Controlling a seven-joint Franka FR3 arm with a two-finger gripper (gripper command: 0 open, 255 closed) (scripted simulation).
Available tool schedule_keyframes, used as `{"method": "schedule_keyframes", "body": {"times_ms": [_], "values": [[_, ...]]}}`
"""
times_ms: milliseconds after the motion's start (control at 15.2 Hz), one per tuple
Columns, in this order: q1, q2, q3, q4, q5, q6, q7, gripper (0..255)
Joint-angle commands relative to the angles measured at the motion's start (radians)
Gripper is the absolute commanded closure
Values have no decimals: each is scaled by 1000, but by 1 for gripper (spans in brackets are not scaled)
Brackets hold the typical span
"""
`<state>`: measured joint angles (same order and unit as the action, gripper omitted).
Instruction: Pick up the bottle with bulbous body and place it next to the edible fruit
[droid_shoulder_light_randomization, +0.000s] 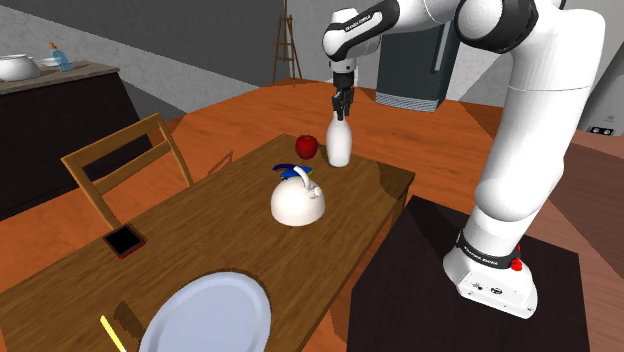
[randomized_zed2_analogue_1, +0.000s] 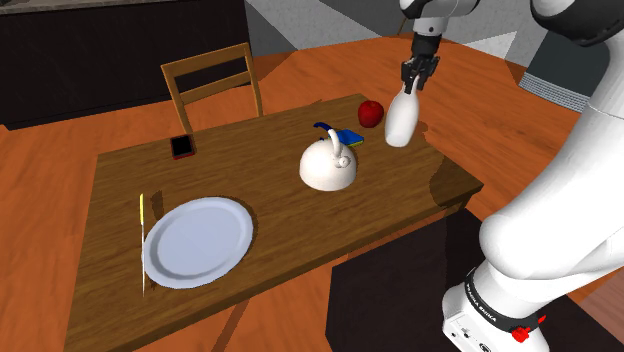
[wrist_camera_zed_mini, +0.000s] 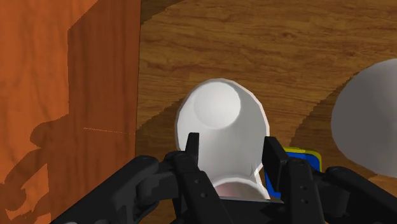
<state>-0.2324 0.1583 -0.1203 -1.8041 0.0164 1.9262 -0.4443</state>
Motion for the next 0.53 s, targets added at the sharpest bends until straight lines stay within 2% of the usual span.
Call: {"method": "schedule_keyframes", "body": {"times_ms": [0, 462], "values": [[0, 2, 0, -26, 0, 29, 0, 255], [0, 5, 0, -35, 1, 41, 0, 255]]}}
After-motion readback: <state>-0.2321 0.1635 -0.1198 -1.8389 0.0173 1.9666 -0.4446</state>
